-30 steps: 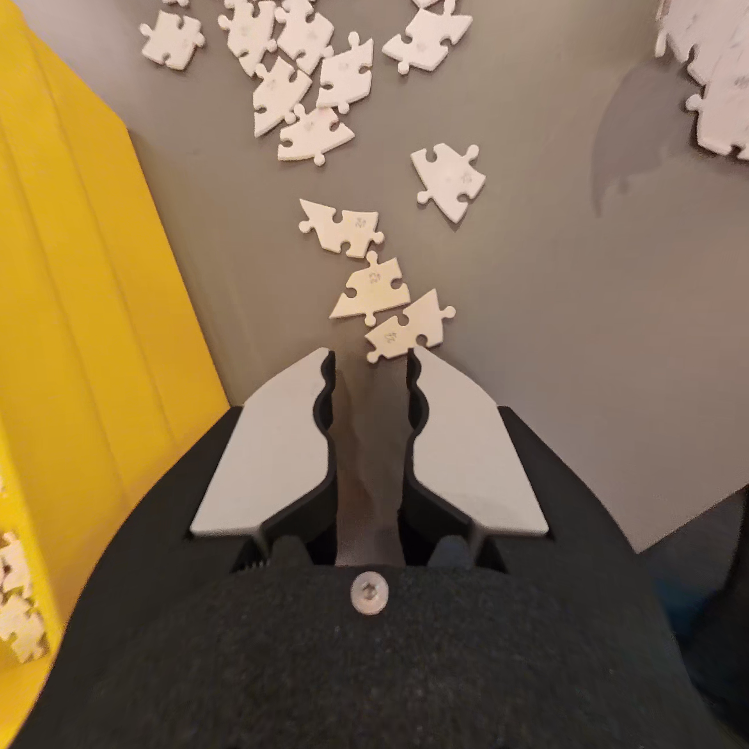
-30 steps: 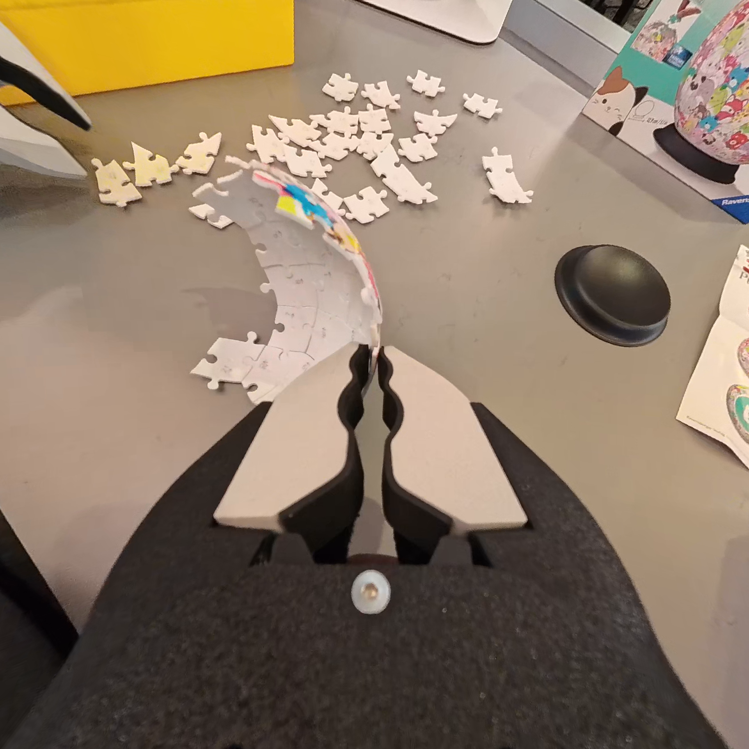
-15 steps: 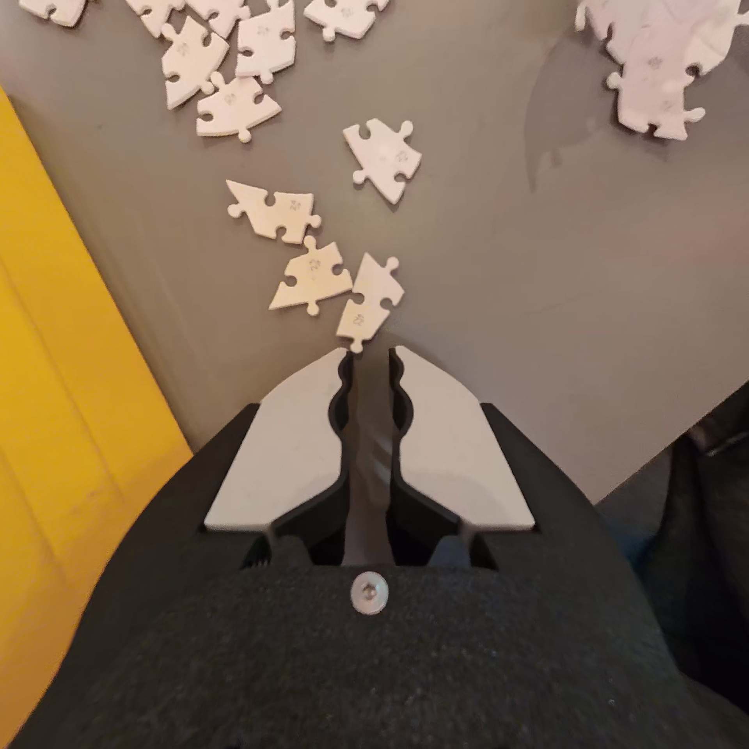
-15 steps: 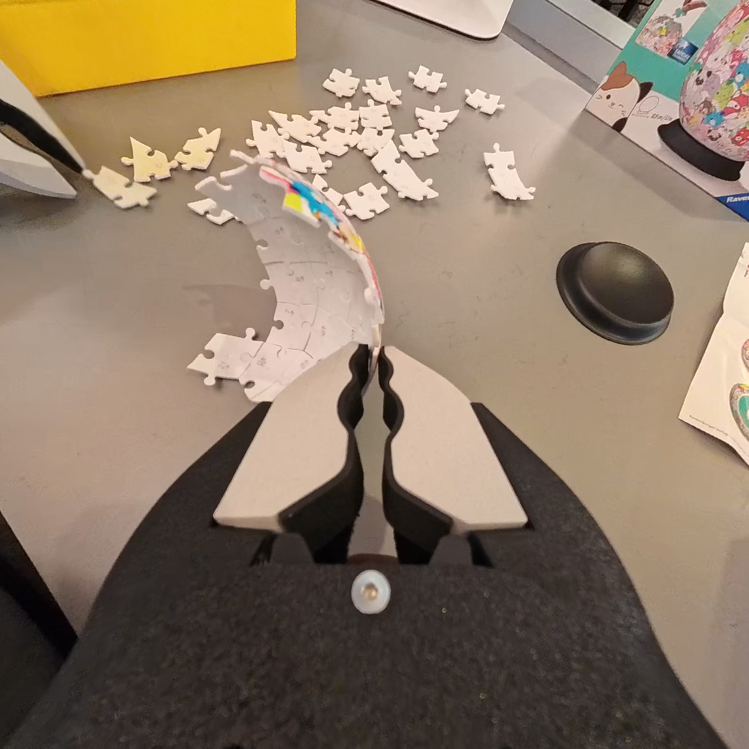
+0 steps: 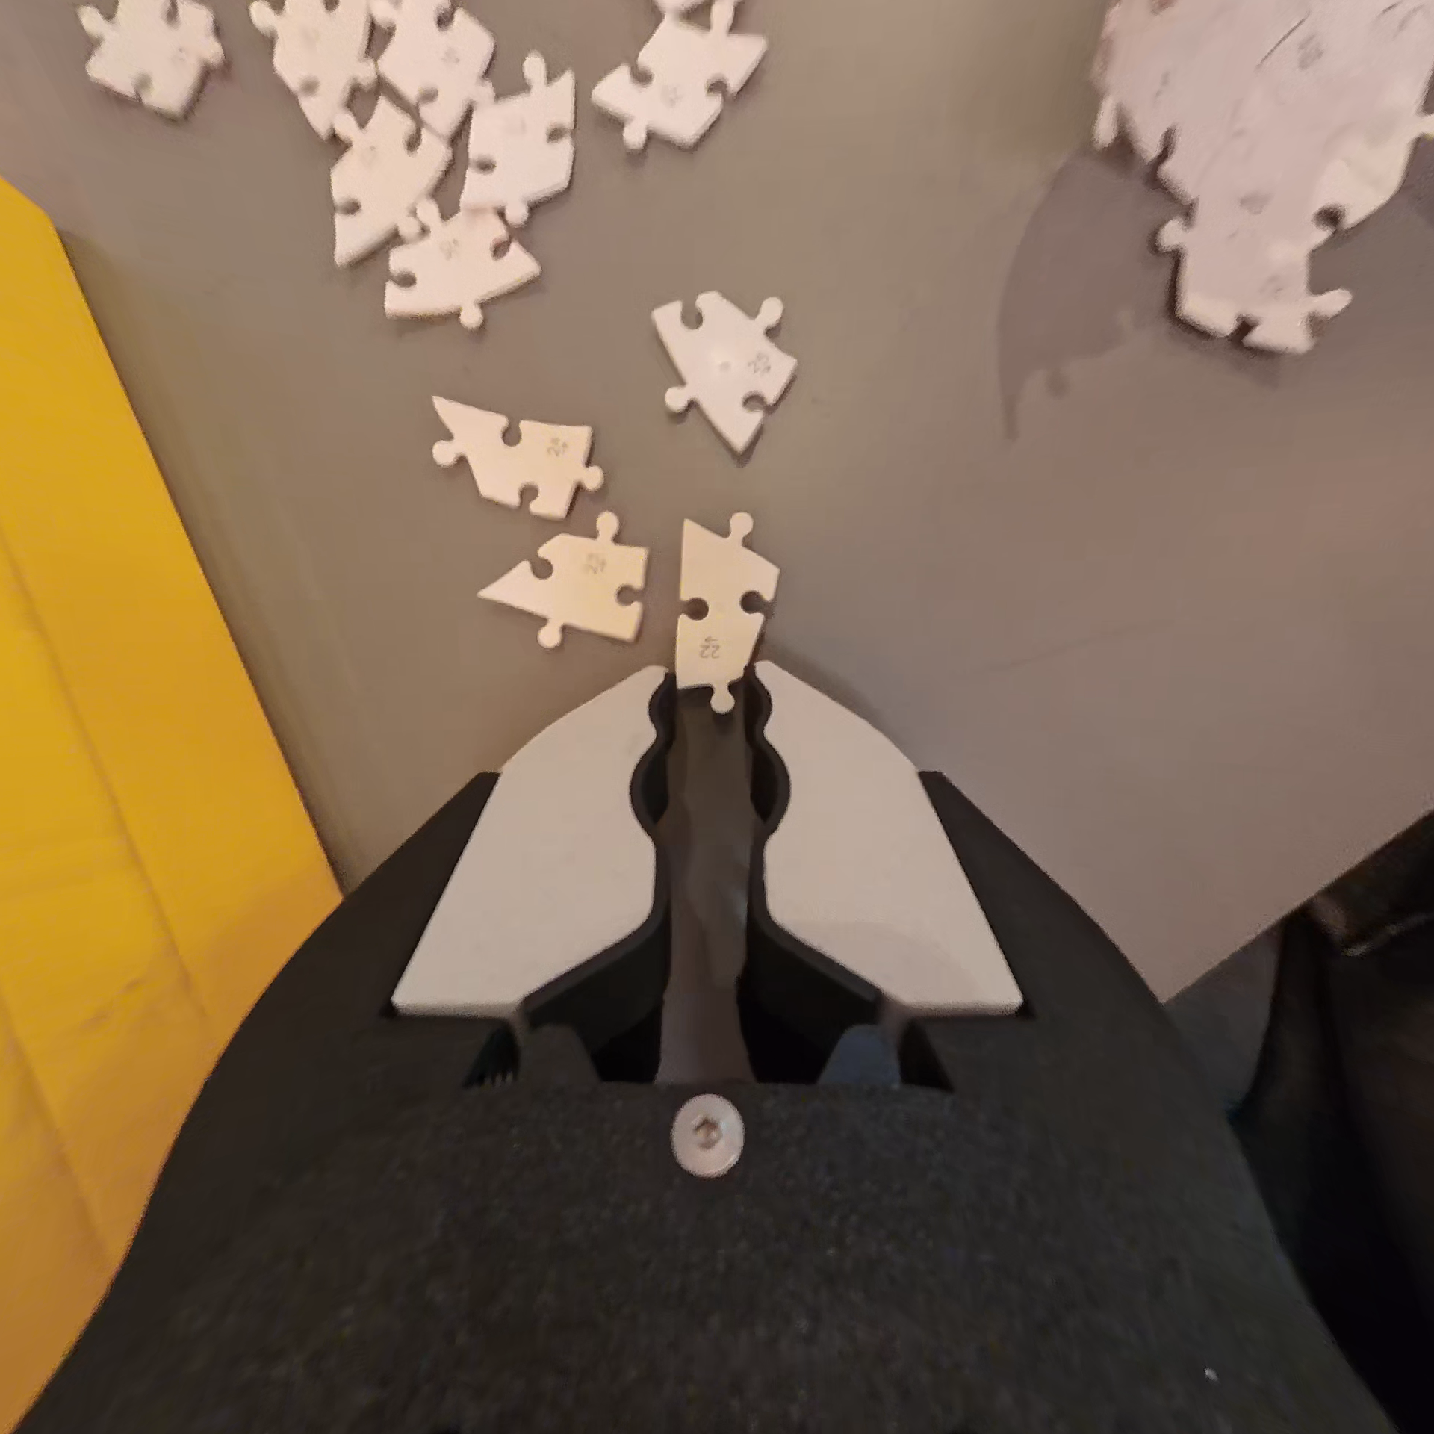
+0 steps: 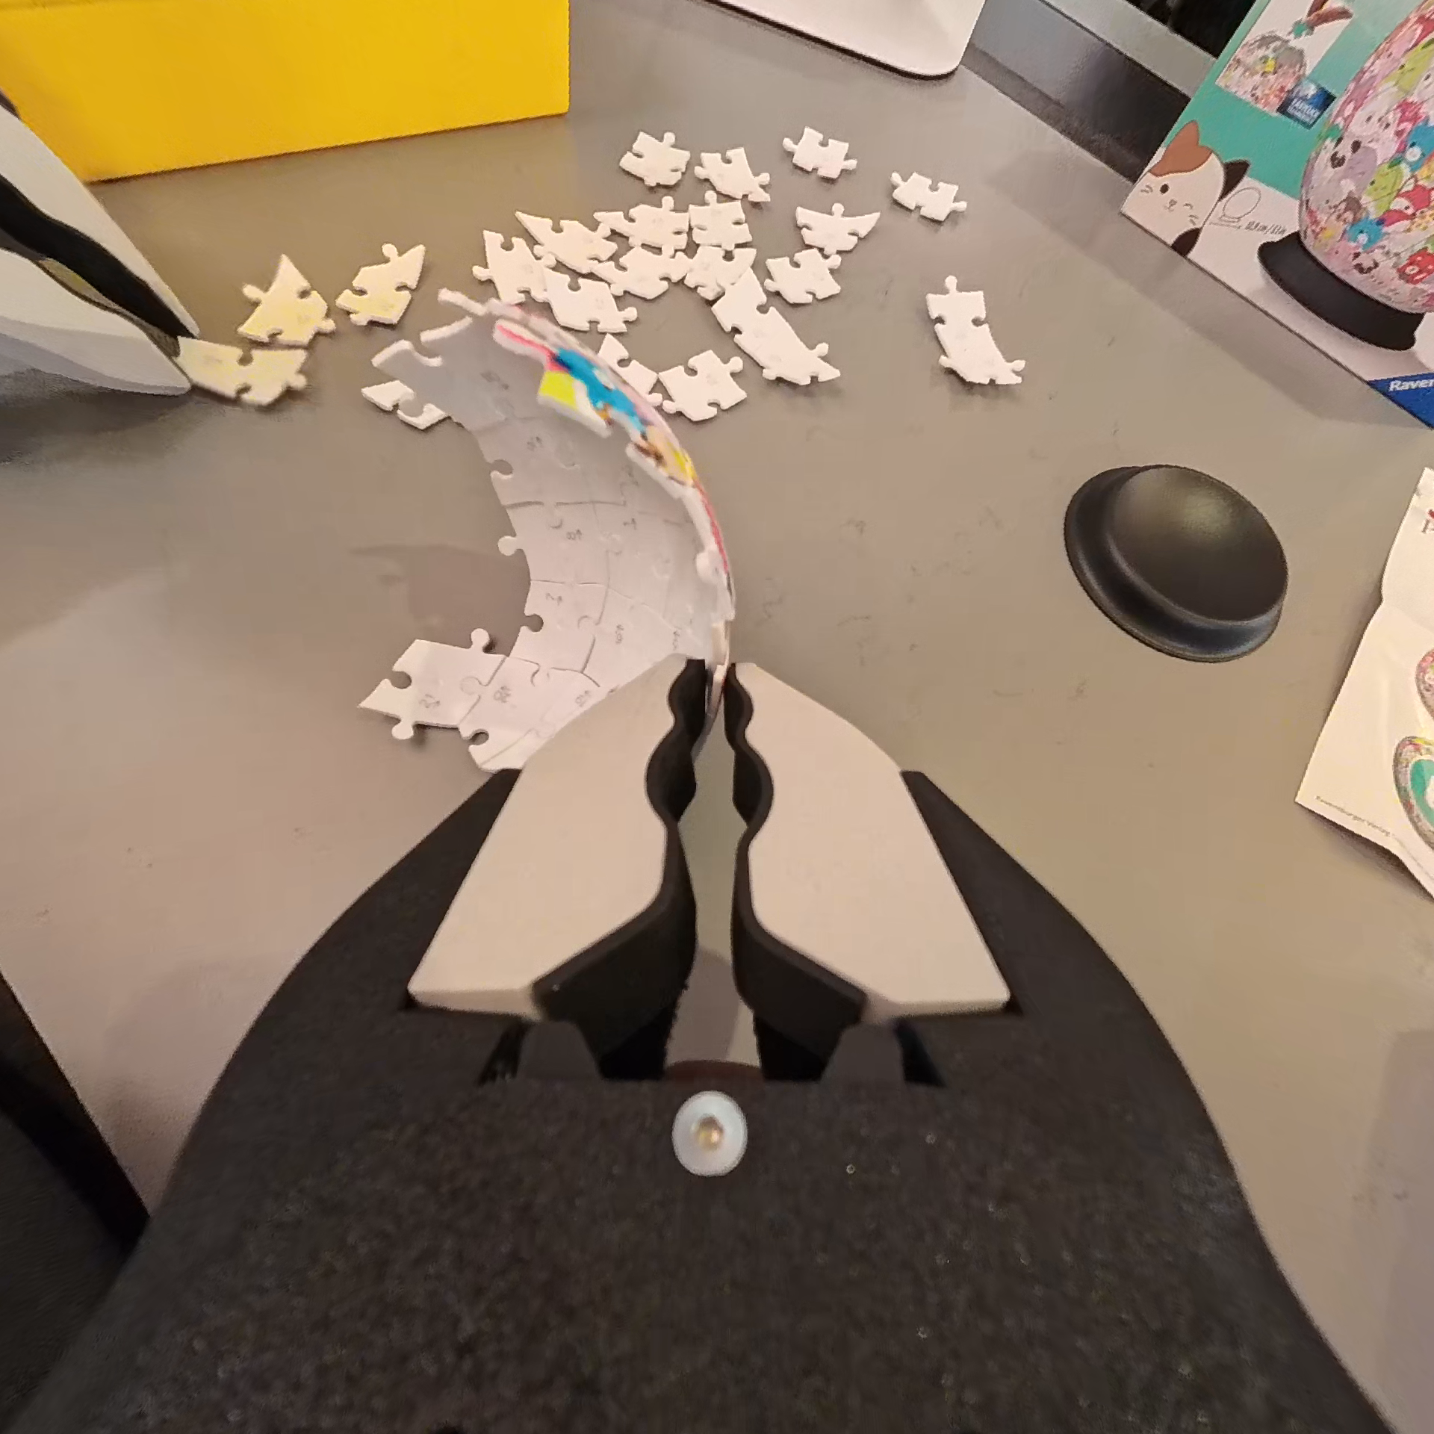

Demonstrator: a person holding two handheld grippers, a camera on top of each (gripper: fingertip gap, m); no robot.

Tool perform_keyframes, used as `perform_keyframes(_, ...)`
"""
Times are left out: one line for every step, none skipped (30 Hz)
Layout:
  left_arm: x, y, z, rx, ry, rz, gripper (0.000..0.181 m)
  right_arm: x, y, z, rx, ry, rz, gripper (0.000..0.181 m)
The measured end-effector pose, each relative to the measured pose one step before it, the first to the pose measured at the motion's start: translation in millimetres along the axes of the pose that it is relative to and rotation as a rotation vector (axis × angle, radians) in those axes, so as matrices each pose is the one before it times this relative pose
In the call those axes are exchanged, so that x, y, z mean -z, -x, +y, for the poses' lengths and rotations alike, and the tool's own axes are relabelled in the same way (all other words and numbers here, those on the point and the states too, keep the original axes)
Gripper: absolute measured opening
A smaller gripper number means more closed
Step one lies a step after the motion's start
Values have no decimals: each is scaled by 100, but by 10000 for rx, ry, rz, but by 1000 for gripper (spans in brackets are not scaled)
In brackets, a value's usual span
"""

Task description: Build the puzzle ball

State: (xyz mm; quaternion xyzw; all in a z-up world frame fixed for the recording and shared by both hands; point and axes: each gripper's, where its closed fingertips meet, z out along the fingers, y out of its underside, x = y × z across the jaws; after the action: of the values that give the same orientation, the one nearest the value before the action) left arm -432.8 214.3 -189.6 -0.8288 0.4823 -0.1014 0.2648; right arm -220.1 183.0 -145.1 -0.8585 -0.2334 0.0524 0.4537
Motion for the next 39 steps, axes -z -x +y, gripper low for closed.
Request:
perform_keyframes(289,-457,-566,-62,-260,70,15,23,8,17,14,5,3,4)
perform_keyframes(298,-778,-799,-79,-286,234,15,12,-6,13,10,6,2,4)
perform_keyframes(194,-907,-934,-92,-227,271,16,35,-26,6,3,4,10,4)
perform_keyframes(-26,-965,-977,-123,-153,254,16,26,-34,8,5,-1,16,4)
perform_keyframes(-258,-1098,-891,-145,-55,268,16,8,-35,28,-13,7,15,4)
perform_keyframes(-480,-1029,-682,-149,70,182,16,-3,-39,26,-21,13,15,5)
perform_keyframes(-597,-734,-549,-132,99,-28,16,-6,-27,4,-6,5,4,5)
perform_keyframes(-621,-720,-464,-116,81,-7,16,-7,-30,2,-11,4,9,5)
perform_keyframes(-614,-733,-417,-101,28,81,16,-12,3,-12,-2,-3,2,5)
perform_keyframes(-626,-548,-265,-93,53,58,16,0,2,-17,3,-4,3,4)
perform_keyframes(-584,-187,-84,-147,124,-81,16,10,24,-32,11,-12,1,4)
perform_keyframes(-458,-140,7,-208,140,-69,16,-11,27,-23,17,-10,0,4)
perform_keyframes(-251,-41,-71,-159,62,-87,16,-10,16,-4,20,9,-6,4)
perform_keyframes(-91,36,-194,-97,-30,-117,16,-7,6,19,9,18,2,5)
perform_keyframes(-3,57,-181,-117,-37,-130,16,6,-10,16,-21,11,2,5)
perform_keyframes(27,71,-190,-171,-42,-194,16,-10,-9,29,-56,20,-3,5)
perform_keyframes(41,157,-189,-212,-54,-319,16,3,-12,16,-48,25,0,5)
perform_keyframes(5,126,-104,-241,-5,-335,16,2,6,-6,-27,22,5,5)
perform_keyframes(-74,109,-51,-222,39,-318,16,5,4,-5,-19,24,19,5)
perform_keyframes(-144,209,43,-169,121,-355,16,16,15,-19,18,24,41,4)
perform_keyframes(-188,115,97,-134,177,-256,16,52,14,-78,43,5,65,4)
perform_keyframes(-170,-41,36,-81,145,-132,16,68,33,-109,51,-23,81,4)
perform_keyframes(-140,-86,34,-25,167,-85,16,70,8,-90,49,2,101,4)
perform_keyframes(-70,-73,-63,2,90,-97,16,45,30,-51,87,27,97,4)
perform_keyframes(-10,-117,-131,21,44,-65,16,31,24,-18,90,75,106,4)
perform_keyframes(-29,-107,-7,1,154,-80,16,31,33,-37,41,61,58,4)
perform_keyframes(-7,37,-18,-55,143,-213,16,23,42,-43,-66,37,-1,4)
perform_keyframes(26,134,-74,-60,79,-287,16,6,2,-10,-146,78,-27,4)
perform_keyframes(-9,-34,-34,-27,87,-158,16,-11,-50,42,-124,107,-34,4)
perform_keyframes(-60,-127,12,-14,101,-85,16,-32,-86,55,-149,95,-62,4)
perform_keyframes(-24,-32,-34,-7,36,-137,16,-26,-56,83,-233,100,-106,3)
perform_keyframes(-21,-154,-78,-18,-7,-38,16,-35,-71,93,-225,69,-98,3)
perform_keyframes(3,-231,-114,-36,-36,25,16,-41,-77,142,-147,78,-87,3)
perform_keyframes(34,-72,-66,1,-6,-55,16,-64,-104,159,-179,101,-59,3)
perform_keyframes(53,-21,-27,50,27,-67,16,-59,-67,122,-195,72,-82,3)
perform_keyframes(102,-110,-79,64,-21,10,16,-48,-69,93,-135,68,-91,3)
perform_keyframes(104,-232,-77,64,-9,70,16,-25,-100,86,-125,76,-56,3)
perform_keyframes(76,-208,-50,58,49,39,16,-7,-166,74,-163,83,-2,3)
perform_keyframes(53,-172,-93,51,31,-3,15,8,-84,69,-139,62,-50,3)
